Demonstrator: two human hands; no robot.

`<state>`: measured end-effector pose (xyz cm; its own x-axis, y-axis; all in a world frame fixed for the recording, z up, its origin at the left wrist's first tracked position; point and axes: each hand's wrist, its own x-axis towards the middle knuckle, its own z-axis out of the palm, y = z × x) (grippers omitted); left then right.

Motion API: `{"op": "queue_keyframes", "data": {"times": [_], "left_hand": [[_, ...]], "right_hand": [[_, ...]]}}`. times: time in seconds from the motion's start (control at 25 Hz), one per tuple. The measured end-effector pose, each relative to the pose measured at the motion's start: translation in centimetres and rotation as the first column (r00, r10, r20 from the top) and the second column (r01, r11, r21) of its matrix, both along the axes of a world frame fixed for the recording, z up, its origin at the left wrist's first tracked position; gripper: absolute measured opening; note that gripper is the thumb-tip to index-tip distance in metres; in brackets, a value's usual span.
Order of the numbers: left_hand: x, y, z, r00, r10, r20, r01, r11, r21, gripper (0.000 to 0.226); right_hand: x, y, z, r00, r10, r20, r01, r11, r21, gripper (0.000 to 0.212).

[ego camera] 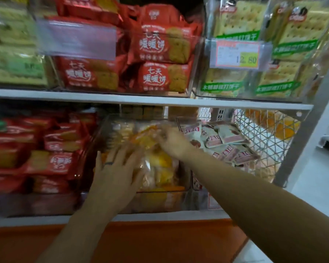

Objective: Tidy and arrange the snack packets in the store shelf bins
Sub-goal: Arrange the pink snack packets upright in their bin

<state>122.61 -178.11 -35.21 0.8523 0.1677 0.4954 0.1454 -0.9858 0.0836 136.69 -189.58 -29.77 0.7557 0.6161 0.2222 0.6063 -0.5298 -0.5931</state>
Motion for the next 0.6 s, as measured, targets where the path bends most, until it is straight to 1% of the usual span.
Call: {"op": "queue_keyframes", "data": {"times": [0.04,0.08,0.12,0.2,0.24,0.28,0.32,0.36,0.4,0.44,0.48,0.56,0.6], "left_hand": [[0.2,0.2,-0.3,0.999,0.001,-0.043,0.001,0.999,0.036,0.054],[0.5,0.4,-0.6,0.997,0.003,-0.075,0.002,0.998,0.068,0.055],[0.7,0.5,-0.8,0.996,0.006,-0.091,0.002,0.996,0.092,0.055],[1.0,0.4,-0.7,0.996,0.010,-0.090,-0.001,0.995,0.096,0.055],[1.1,0.3,-0.7,0.997,0.007,-0.080,0.000,0.997,0.080,0.054],[1.2,0.0,-0.5,0.998,-0.004,-0.066,0.008,0.998,0.064,0.054],[1.3,-0.6,-0.4,0.999,-0.026,-0.047,0.028,0.998,0.053,0.052],[1.4,-1.3,-0.2,0.998,-0.058,-0.027,0.059,0.997,0.048,0.050],[1.6,-2.2,-0.1,0.995,-0.099,-0.010,0.100,0.994,0.050,0.047],[1.9,-3.4,0.1,0.989,-0.147,-0.002,0.147,0.988,0.054,0.044],[2.3,-4.5,0.2,0.981,-0.193,0.001,0.193,0.979,0.058,0.042],[3.0,-6.3,-0.1,0.968,-0.252,-0.009,0.252,0.966,0.056,0.040],[3.4,-7.1,-0.4,0.963,-0.269,-0.019,0.270,0.962,0.052,0.039]], "right_hand": [[0.1,0.0,-0.1,0.997,0.070,0.028,-0.067,0.993,-0.098,0.037],[0.0,-0.5,0.3,0.992,0.126,0.029,-0.122,0.985,-0.125,0.035],[-0.2,-1.5,0.9,0.988,0.153,0.037,-0.149,0.984,-0.094,0.033],[-0.3,-4.5,2.1,0.988,0.140,0.067,-0.142,0.990,0.019,0.026],[-0.1,-6.6,2.4,0.992,0.113,0.062,-0.116,0.992,0.043,0.020],[0.2,-8.9,2.5,0.995,0.087,0.042,-0.088,0.996,0.020,0.015],[0.3,-11.1,2.4,0.998,0.059,0.011,-0.058,0.996,-0.060,0.012],[0.4,-13.0,2.0,0.999,0.029,-0.022,-0.033,0.985,-0.172,0.010],[0.4,-14.4,1.3,0.999,0.010,-0.041,-0.021,0.960,-0.280,0.010],[0.3,-15.1,0.5,0.999,0.014,-0.049,-0.030,0.934,-0.357,0.015],[0.3,-15.2,-0.4,0.998,0.035,-0.058,-0.056,0.916,-0.398,0.023],[0.2,-13.9,-1.9,0.994,0.083,-0.071,-0.105,0.893,-0.437,0.039],[0.4,-13.3,-2.3,0.993,0.084,-0.078,-0.110,0.893,-0.437,0.042]]}}
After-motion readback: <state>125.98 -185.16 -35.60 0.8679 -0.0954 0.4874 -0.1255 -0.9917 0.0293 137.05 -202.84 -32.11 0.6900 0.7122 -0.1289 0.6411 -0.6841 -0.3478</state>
